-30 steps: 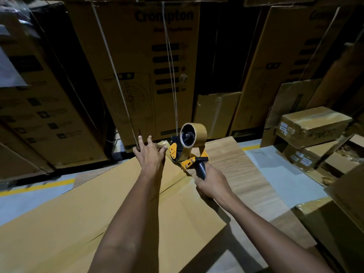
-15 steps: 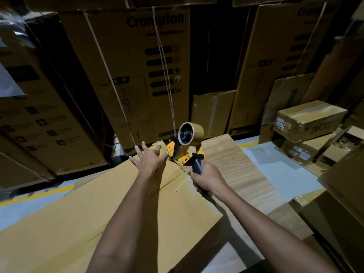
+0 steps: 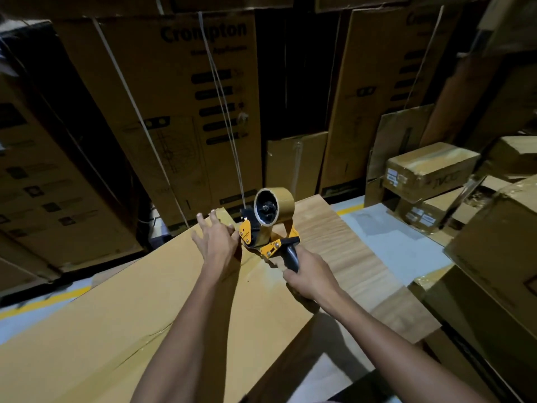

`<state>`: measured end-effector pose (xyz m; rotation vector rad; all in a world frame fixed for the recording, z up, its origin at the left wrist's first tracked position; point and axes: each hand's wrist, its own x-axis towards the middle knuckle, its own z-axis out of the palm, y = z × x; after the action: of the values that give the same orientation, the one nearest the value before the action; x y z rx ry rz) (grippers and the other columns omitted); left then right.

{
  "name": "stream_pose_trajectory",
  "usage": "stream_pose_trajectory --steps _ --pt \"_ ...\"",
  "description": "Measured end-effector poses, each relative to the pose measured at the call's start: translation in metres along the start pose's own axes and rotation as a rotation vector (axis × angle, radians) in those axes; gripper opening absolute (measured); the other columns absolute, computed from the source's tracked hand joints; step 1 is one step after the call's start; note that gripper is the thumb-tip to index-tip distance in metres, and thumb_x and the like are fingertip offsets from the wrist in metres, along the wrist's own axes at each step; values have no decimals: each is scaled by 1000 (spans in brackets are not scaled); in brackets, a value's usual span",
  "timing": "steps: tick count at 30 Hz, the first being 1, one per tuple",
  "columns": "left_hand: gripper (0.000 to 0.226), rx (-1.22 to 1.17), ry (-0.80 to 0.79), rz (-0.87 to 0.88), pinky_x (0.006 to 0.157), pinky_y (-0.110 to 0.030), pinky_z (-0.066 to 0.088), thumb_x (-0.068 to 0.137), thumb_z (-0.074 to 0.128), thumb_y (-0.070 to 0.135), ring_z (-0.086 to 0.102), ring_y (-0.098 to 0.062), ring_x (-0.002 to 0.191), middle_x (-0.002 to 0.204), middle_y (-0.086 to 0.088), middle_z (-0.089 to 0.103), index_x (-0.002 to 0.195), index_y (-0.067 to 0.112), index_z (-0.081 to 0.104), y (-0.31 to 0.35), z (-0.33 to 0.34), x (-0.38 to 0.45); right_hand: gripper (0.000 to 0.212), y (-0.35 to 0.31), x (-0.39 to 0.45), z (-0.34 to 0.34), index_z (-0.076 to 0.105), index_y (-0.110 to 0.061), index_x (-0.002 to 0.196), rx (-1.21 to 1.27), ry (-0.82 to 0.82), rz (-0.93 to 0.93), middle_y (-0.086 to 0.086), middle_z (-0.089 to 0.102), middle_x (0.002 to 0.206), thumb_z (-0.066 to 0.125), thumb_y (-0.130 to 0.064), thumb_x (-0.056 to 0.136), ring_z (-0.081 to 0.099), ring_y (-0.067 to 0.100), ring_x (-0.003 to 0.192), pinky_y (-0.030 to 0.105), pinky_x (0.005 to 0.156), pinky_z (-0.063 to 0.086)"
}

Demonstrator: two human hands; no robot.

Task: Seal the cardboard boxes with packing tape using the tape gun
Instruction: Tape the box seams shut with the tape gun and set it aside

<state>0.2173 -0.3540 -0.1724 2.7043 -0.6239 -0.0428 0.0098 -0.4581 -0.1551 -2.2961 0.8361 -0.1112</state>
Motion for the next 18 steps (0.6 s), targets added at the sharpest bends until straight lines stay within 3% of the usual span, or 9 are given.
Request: stream_pose_trajectory --steps 4,10,14,18 --pt "32 -135 -14 -72 118 -59 15 101 59 33 4 -35 155 164 -13 28 111 5 70 6 -2 -20 25 0 3 -5 55 -22 116 67 -23 12 2 65 103 66 -28 94 64 21 95 41 83 58" --pt "37 -186 -69 -107 112 -56 21 93 66 51 7 -34 154 157 -13 39 89 16 75 -11 2 -2 22 -3 0 -9 54 -22 111 25 -54 1 4 66 97 65 -27 93 66 24 90 44 81 60" --pt "36 -128 -73 -89 110 -56 23 92 64 55 10 -36 152 159 -13 36 101 24 81 -15 6 -1 30 19 -23 -11 54 -19 117 -46 -55 12 4 65 102 66 -26 90 64 24 92 42 80 58" --pt "57 -77 -113 -77 112 -59 20 84 59 68 11 -38 151 160 -17 32 103 18 78 -10 8 -7 23 28 -33 -10 56 -21 107 39 -54 72 4 67 91 65 -25 86 69 25 80 49 74 62"
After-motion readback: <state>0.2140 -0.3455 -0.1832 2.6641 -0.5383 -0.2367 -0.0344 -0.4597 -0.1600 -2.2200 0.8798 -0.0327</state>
